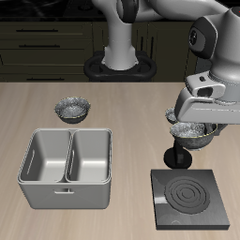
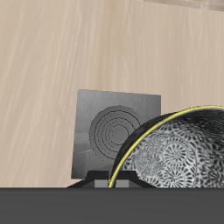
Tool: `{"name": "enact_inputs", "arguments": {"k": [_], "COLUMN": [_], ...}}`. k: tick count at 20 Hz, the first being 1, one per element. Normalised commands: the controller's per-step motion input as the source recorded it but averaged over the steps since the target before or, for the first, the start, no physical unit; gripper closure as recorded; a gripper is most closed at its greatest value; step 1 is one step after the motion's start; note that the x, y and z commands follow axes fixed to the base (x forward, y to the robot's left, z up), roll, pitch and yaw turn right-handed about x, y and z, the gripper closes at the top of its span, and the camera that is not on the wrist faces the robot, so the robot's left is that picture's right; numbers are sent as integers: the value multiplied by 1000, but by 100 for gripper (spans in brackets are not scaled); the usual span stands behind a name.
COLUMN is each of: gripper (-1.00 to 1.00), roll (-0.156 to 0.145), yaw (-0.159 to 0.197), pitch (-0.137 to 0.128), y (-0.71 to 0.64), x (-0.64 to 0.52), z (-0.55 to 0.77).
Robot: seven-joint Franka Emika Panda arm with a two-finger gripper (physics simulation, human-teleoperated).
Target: Place the medium-sized bowl on the flat stove
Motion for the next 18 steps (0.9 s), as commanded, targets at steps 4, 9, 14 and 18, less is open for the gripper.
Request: {"name": "enact_inputs", "arguments": {"k": [4, 9, 14, 18], "gripper": [100, 100, 100, 100], "roll": [-15, -11, 19, -2], "yaw": [9, 13, 4, 7], "pitch": [27, 50, 42, 38], "y": [-23, 7, 134, 41], "x": [190, 199, 67, 115], "z": [-268, -347, -257, -256]}}
